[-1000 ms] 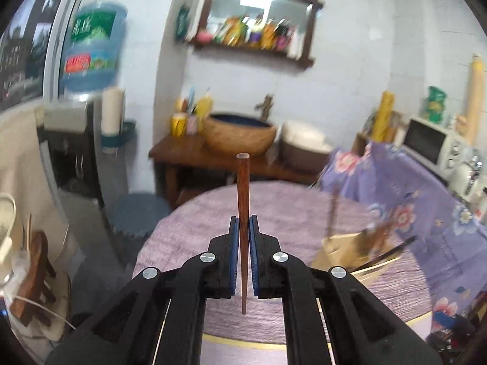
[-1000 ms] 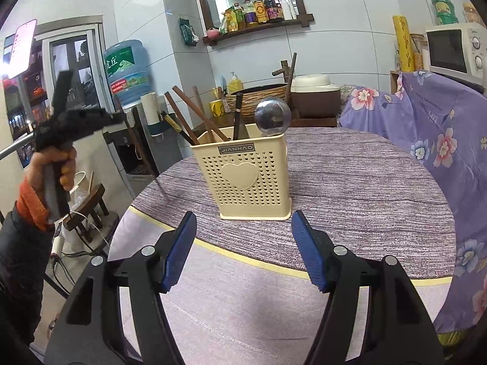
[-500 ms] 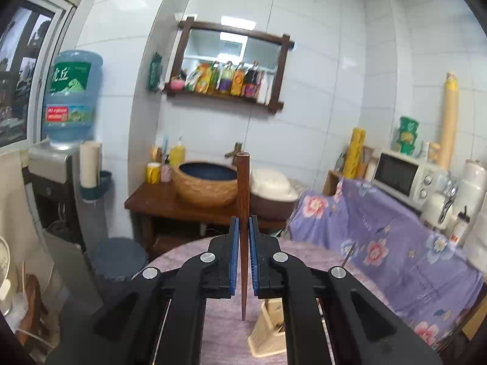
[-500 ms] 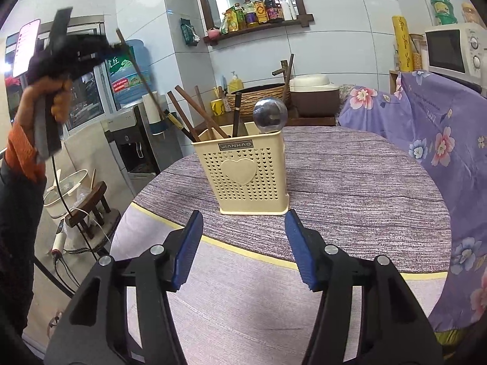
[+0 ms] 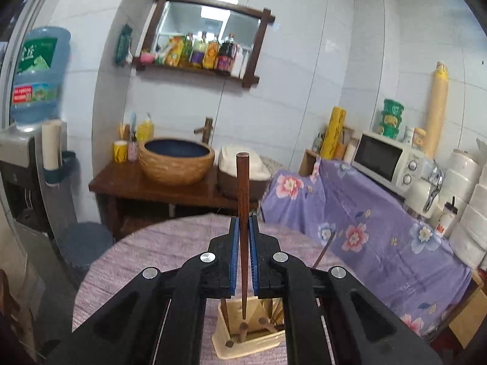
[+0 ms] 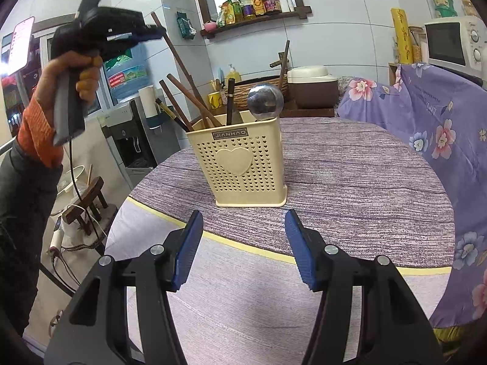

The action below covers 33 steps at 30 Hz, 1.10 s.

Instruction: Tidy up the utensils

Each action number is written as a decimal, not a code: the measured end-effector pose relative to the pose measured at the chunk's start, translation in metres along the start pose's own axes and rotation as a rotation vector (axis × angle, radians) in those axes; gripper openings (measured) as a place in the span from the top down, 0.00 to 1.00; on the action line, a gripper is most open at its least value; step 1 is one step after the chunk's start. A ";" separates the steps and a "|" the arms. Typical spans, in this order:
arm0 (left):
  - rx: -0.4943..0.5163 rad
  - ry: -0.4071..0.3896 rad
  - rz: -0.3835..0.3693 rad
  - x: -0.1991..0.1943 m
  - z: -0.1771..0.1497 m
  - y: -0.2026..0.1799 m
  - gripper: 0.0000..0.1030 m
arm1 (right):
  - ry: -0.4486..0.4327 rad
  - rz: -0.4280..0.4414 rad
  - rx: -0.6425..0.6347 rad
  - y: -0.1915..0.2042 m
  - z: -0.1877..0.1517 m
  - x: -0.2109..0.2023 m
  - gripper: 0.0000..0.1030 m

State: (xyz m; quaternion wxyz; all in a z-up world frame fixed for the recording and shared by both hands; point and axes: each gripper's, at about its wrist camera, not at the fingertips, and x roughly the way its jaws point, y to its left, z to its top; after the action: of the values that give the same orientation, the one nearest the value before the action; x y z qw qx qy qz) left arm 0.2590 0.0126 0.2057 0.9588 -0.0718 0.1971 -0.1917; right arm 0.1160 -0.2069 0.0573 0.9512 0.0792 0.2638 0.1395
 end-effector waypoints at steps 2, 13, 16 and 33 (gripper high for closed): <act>0.000 0.040 -0.004 0.008 -0.012 0.003 0.92 | 0.005 -0.006 0.005 0.000 0.000 0.002 0.45; 0.025 0.144 -0.003 0.027 -0.043 0.009 0.92 | 0.021 -0.009 0.004 0.001 -0.004 0.006 0.45; 0.036 0.161 -0.019 0.025 -0.043 0.008 0.87 | 0.022 -0.010 0.004 0.001 -0.006 0.005 0.45; 0.041 -0.162 0.207 -0.128 -0.179 -0.007 0.05 | -0.130 -0.177 -0.001 -0.019 -0.041 -0.038 0.14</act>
State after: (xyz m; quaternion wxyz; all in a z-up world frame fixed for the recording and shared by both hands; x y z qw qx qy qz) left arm 0.0756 0.0461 0.0888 0.9874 -0.0466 0.1214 -0.0896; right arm 0.0673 -0.2336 0.0361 0.9749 0.0639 0.2075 0.0495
